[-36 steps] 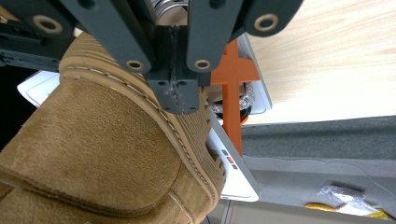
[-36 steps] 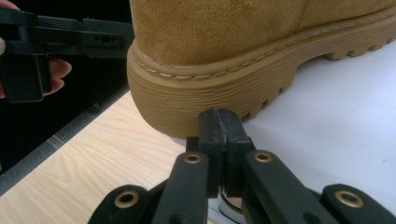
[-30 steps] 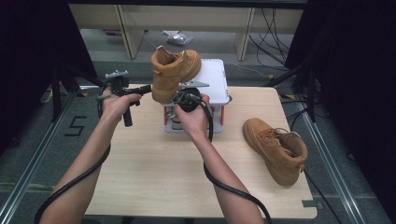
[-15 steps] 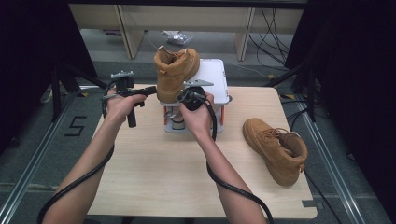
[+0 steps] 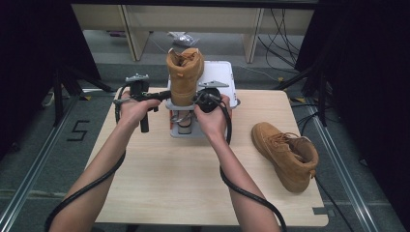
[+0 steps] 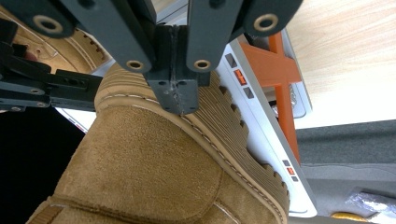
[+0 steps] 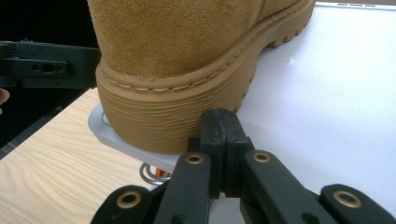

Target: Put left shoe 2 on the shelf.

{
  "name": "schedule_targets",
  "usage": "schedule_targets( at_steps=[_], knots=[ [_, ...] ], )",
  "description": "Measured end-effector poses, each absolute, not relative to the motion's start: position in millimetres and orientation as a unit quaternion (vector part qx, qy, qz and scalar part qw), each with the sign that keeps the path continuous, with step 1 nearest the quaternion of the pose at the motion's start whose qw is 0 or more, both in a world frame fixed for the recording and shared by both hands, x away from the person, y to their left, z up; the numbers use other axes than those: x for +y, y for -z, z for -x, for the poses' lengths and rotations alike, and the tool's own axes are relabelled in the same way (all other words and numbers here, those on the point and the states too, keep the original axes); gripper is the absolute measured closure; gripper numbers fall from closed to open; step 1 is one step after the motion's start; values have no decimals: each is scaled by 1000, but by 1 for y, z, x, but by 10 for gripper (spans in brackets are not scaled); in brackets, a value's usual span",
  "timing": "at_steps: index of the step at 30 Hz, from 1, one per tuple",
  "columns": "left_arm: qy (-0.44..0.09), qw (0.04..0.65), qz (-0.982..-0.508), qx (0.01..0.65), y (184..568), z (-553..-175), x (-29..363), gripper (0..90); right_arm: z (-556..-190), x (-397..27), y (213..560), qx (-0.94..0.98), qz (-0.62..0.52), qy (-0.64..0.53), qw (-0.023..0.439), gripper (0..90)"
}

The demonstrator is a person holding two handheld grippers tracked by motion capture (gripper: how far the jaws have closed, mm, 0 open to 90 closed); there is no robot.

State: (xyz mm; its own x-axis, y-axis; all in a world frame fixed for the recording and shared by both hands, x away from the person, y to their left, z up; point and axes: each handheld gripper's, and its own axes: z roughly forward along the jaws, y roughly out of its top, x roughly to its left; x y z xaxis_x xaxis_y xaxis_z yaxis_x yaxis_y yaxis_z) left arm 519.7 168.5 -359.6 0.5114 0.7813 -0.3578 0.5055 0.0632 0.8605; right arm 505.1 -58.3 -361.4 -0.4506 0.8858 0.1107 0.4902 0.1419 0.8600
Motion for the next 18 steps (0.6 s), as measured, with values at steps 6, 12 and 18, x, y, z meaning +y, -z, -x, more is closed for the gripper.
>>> schedule_targets(
  at_steps=[6,12,18],
  knots=[
    [-132,561,-666,474,362,-517,172,857,-503,-60,359,723,-480,-446,221,848],
    [-161,564,-659,472,358,-503,187,798,-496,-71,349,723,-479,-440,232,717],
    [-181,567,-661,457,358,-483,199,727,-490,-96,344,720,-482,-434,246,636]
  ],
)
